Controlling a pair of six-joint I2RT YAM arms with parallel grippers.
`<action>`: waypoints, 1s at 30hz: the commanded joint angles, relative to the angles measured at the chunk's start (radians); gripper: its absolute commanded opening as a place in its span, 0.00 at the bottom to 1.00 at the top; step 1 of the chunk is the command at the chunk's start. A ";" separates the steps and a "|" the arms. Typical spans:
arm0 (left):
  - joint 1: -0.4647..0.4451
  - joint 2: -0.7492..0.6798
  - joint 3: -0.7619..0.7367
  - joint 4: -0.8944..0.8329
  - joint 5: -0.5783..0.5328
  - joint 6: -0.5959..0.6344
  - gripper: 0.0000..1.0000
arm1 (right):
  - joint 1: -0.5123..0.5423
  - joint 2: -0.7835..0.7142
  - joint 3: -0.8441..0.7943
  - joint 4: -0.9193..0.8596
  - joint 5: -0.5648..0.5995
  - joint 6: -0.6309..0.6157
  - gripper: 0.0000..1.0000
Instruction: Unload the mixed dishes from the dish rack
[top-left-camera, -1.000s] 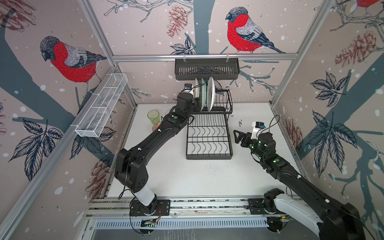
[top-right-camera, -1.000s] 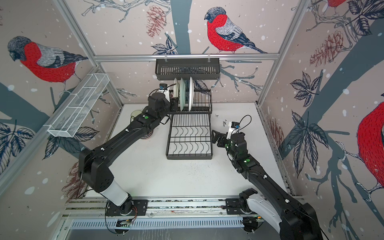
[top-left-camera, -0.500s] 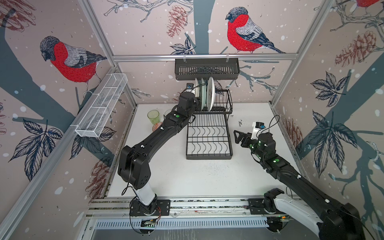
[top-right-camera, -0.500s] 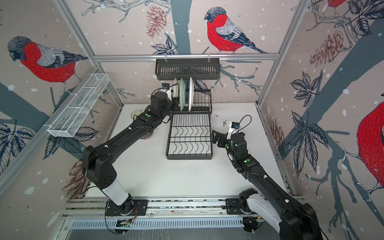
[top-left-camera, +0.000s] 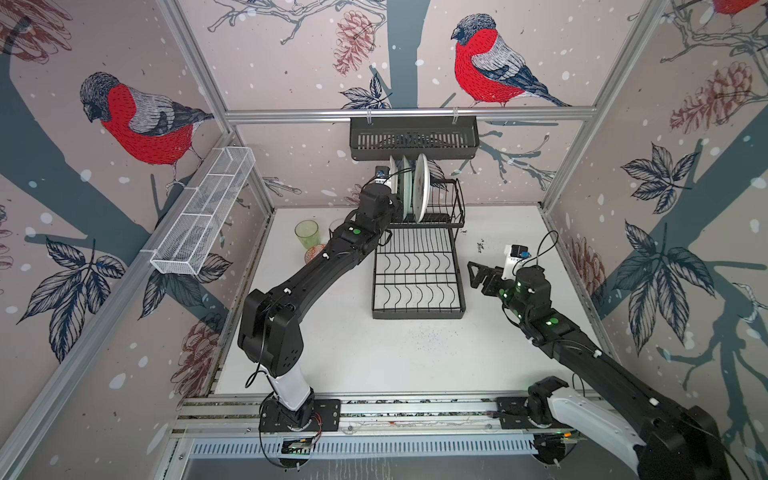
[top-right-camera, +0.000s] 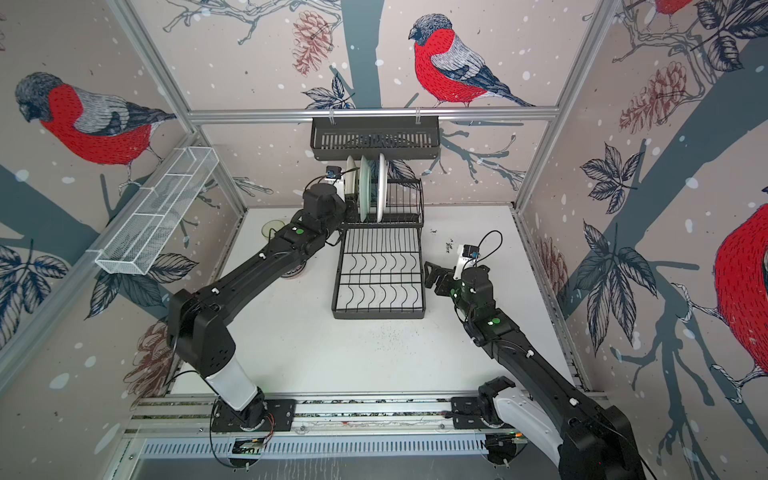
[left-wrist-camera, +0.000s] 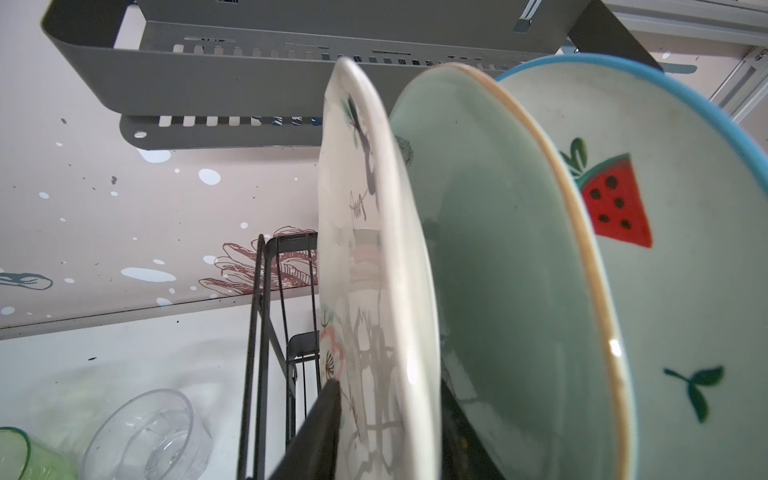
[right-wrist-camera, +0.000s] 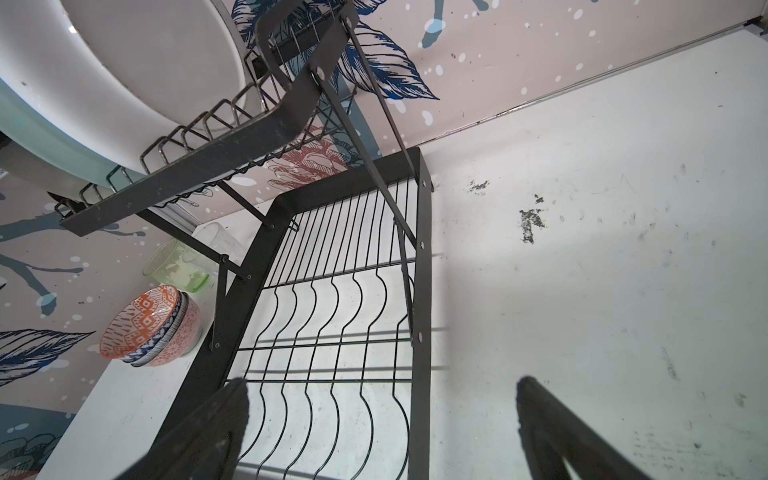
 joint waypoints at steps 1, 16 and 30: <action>0.000 0.005 0.018 0.030 -0.018 0.018 0.32 | 0.000 0.005 -0.002 0.021 0.011 -0.001 0.99; 0.000 0.032 0.070 -0.008 -0.065 0.045 0.26 | -0.002 0.015 -0.014 0.029 0.021 0.001 1.00; 0.002 0.069 0.114 -0.009 -0.088 0.086 0.17 | -0.003 0.005 -0.031 0.040 0.038 0.012 0.99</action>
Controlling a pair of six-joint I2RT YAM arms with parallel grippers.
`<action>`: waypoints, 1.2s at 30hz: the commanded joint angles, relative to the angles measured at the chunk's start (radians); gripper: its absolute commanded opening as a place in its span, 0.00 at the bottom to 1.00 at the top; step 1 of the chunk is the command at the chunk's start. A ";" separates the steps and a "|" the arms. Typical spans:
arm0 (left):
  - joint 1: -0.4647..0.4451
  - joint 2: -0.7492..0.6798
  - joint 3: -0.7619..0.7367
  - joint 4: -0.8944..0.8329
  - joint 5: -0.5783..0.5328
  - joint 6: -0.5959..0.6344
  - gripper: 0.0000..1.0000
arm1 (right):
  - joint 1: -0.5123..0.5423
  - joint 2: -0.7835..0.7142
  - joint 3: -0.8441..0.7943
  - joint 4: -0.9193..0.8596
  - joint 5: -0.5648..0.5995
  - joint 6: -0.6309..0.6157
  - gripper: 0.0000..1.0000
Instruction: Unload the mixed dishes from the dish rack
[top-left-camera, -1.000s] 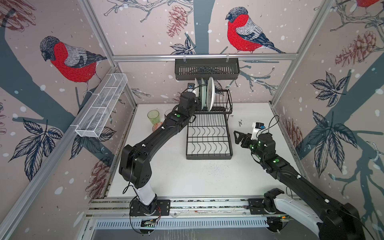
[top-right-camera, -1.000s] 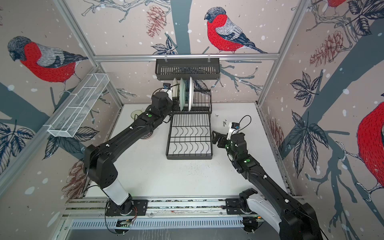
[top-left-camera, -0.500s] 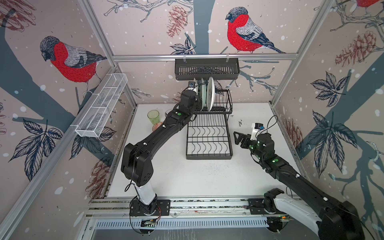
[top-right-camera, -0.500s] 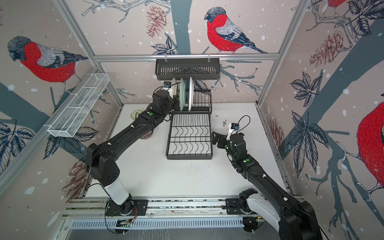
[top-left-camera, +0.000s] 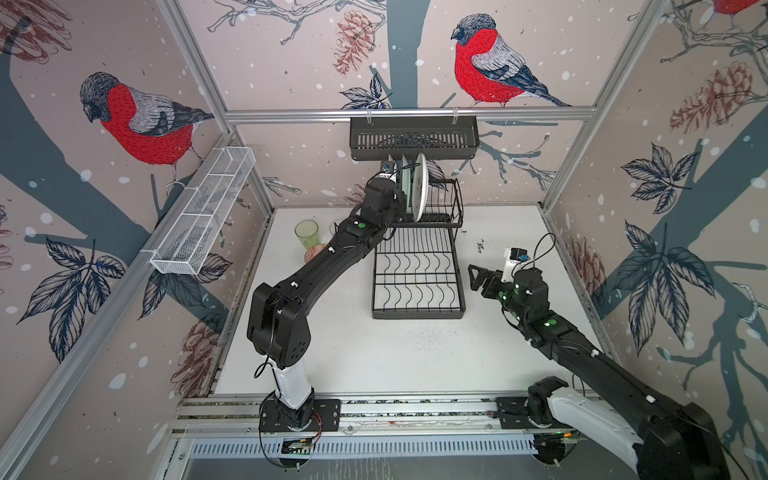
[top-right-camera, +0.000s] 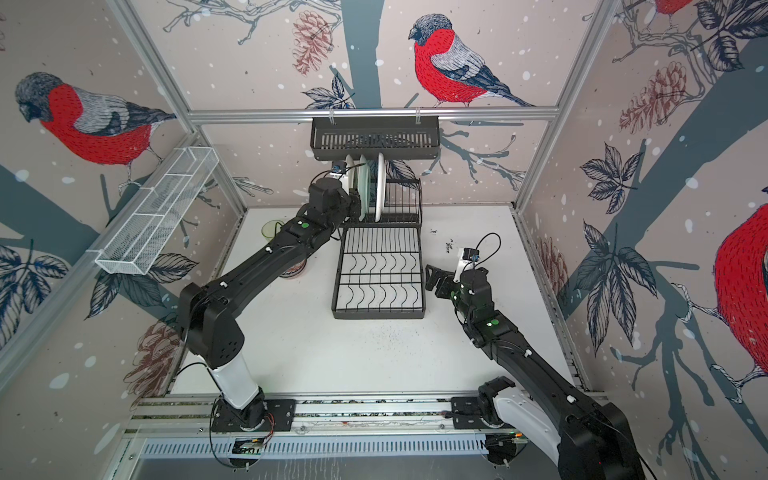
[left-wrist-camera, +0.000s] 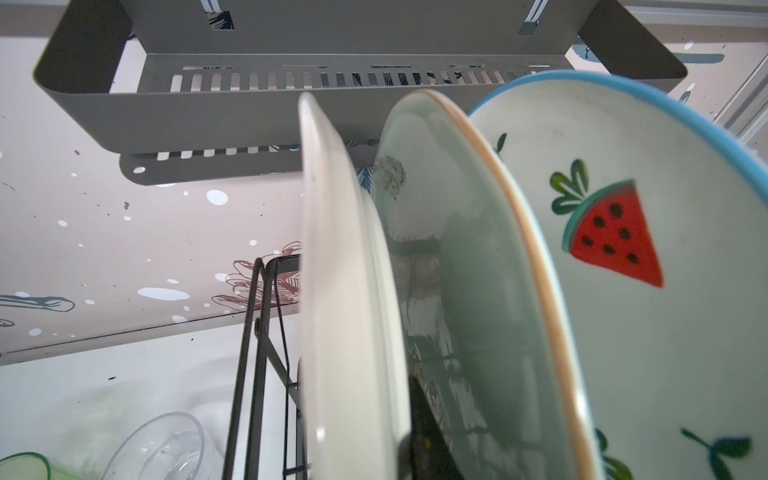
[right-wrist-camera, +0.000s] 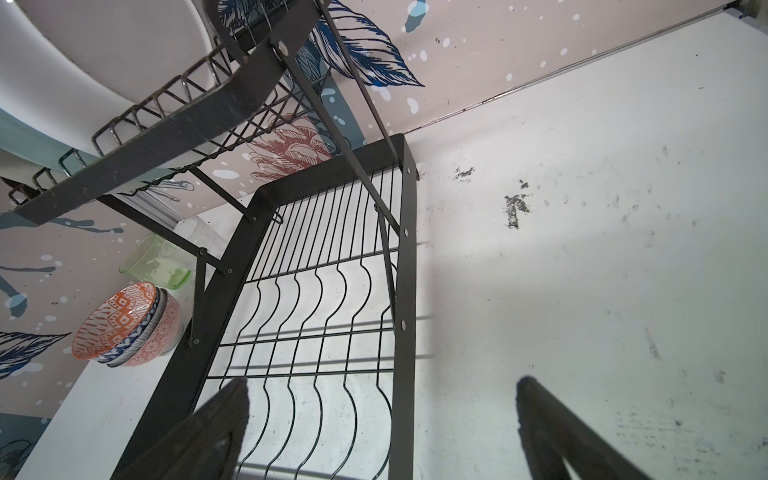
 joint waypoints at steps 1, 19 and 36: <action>0.005 0.004 0.018 0.022 -0.054 0.034 0.16 | -0.001 0.000 -0.003 0.033 0.016 0.009 0.99; 0.041 -0.006 0.035 0.042 0.043 0.004 0.00 | -0.002 -0.058 -0.024 0.008 0.048 0.017 1.00; 0.063 -0.063 -0.004 0.112 0.107 0.003 0.00 | -0.002 -0.095 -0.030 -0.006 0.048 0.038 1.00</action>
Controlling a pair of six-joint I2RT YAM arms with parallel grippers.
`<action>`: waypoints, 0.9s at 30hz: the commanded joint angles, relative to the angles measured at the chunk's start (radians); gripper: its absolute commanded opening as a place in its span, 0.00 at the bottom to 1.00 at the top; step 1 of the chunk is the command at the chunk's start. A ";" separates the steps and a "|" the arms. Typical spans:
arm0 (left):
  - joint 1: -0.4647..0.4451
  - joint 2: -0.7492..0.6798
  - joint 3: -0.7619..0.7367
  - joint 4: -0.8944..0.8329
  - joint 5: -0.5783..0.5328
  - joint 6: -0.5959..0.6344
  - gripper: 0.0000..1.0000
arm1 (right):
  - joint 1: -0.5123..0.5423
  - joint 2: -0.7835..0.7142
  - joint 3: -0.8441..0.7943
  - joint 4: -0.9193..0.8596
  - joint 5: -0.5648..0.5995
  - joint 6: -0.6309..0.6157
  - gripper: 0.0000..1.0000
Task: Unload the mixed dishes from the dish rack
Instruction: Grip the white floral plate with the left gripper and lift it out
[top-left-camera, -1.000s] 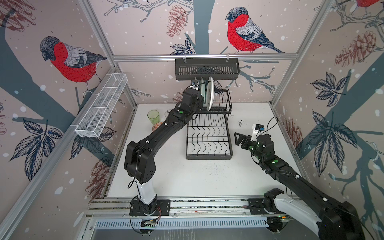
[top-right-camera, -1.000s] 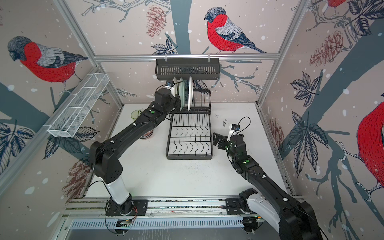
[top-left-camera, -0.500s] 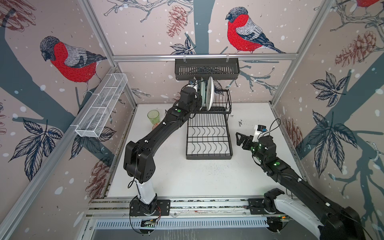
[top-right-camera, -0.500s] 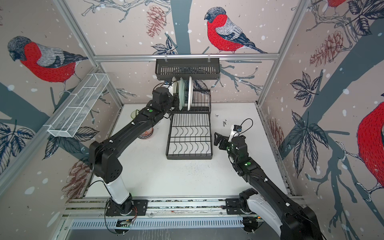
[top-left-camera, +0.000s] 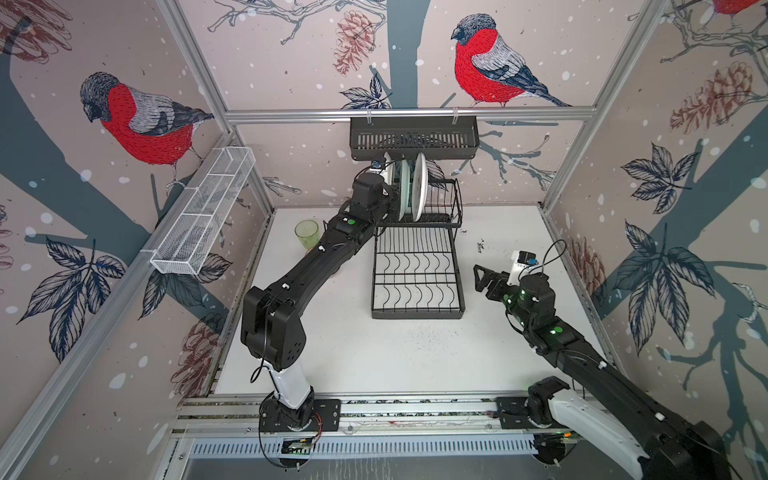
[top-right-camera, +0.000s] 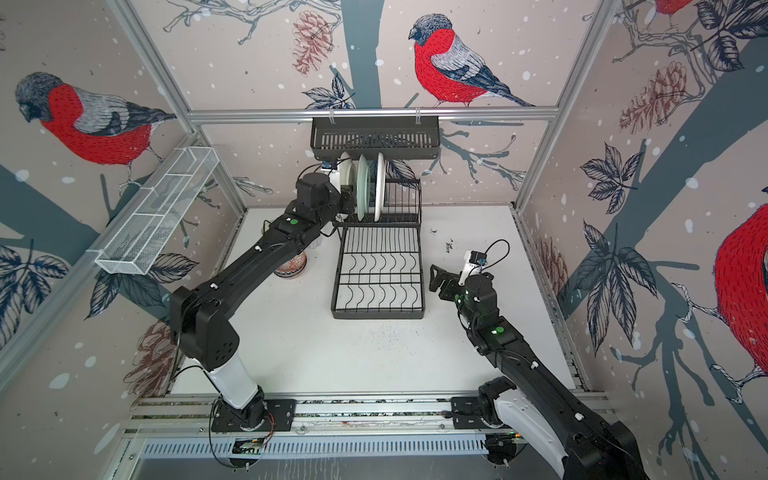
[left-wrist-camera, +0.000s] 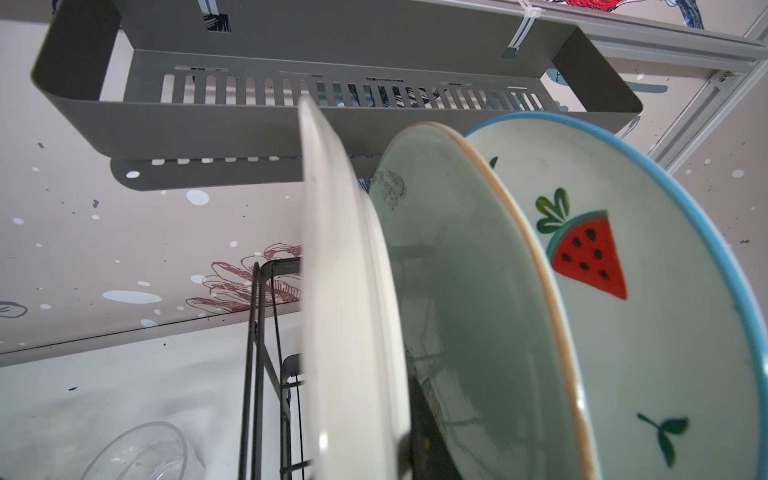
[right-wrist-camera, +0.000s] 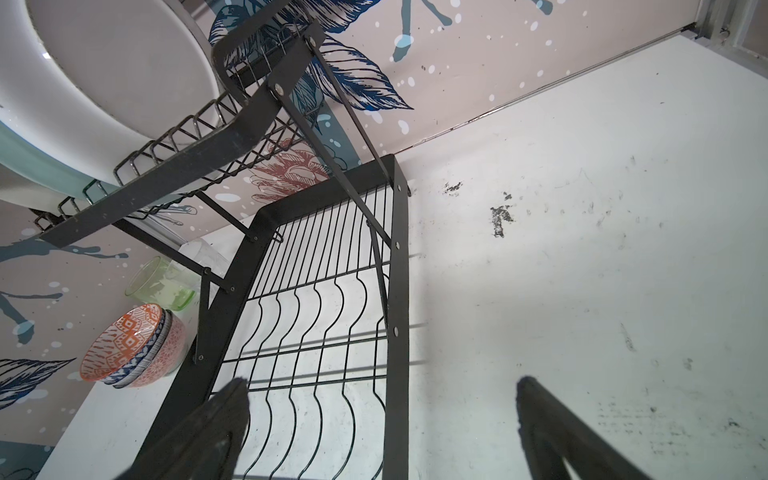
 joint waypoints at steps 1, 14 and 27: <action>0.007 -0.031 -0.010 0.139 -0.028 0.042 0.00 | -0.001 -0.005 0.000 0.012 0.007 0.009 1.00; 0.013 -0.066 0.002 0.157 -0.030 0.061 0.00 | -0.001 -0.026 0.003 0.008 0.022 0.008 1.00; 0.018 -0.116 -0.008 0.174 -0.014 0.052 0.00 | -0.001 -0.048 0.004 0.004 0.029 0.003 0.99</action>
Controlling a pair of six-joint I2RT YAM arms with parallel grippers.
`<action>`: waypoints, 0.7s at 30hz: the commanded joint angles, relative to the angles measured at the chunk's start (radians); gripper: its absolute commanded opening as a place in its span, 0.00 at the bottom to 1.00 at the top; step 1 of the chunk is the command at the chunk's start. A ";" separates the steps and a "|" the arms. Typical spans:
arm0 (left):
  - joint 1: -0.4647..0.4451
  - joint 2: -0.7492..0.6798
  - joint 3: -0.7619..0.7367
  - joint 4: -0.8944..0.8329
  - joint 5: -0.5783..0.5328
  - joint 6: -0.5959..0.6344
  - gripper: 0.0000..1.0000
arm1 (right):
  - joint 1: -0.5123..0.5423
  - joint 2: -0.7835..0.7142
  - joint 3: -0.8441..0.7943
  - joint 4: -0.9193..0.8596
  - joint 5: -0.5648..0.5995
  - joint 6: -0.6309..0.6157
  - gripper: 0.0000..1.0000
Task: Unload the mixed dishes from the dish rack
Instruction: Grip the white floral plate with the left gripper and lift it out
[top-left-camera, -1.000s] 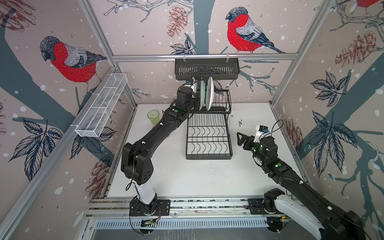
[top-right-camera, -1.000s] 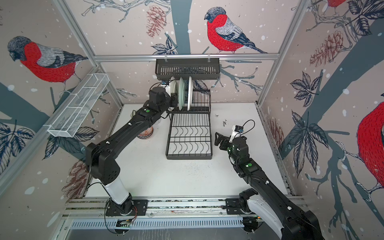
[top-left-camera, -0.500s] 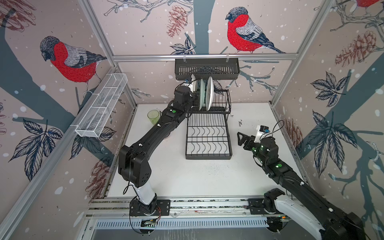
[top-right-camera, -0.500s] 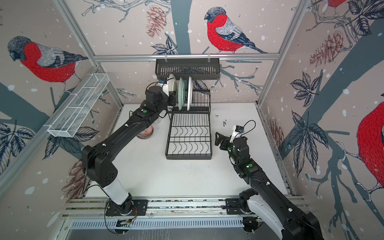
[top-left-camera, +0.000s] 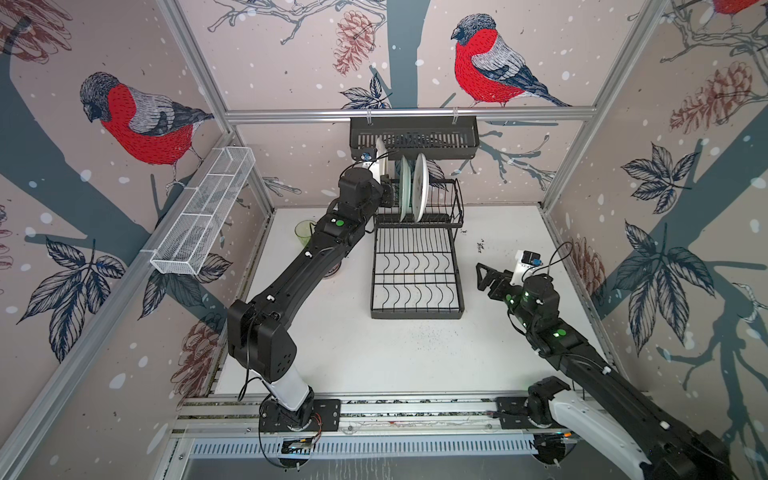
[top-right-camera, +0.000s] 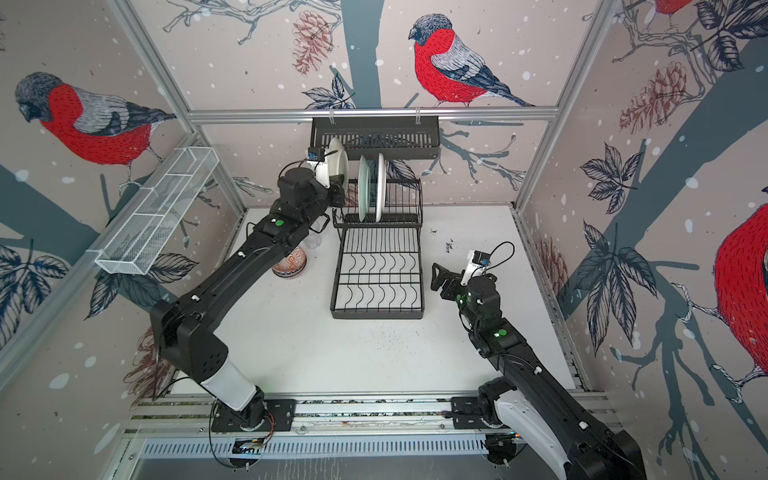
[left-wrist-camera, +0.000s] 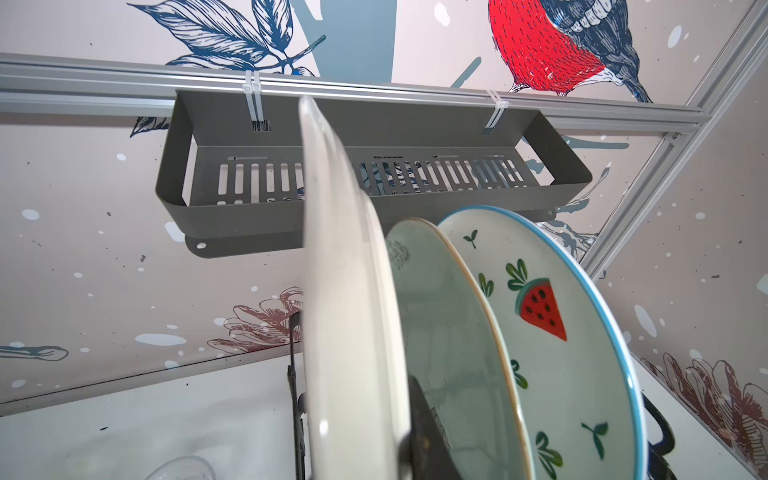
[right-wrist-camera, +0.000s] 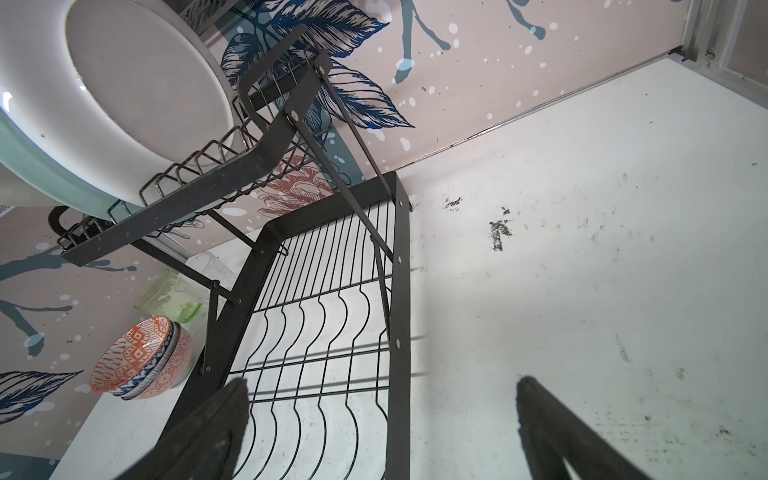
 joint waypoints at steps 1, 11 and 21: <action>0.004 -0.033 -0.002 0.135 -0.013 0.013 0.00 | -0.001 -0.006 0.003 0.009 0.010 0.002 0.99; 0.003 -0.135 -0.092 0.091 -0.038 -0.014 0.00 | -0.002 -0.004 0.052 -0.048 -0.038 0.001 0.99; 0.003 -0.386 -0.345 0.095 -0.051 -0.056 0.00 | -0.001 0.001 0.077 -0.087 -0.112 0.020 1.00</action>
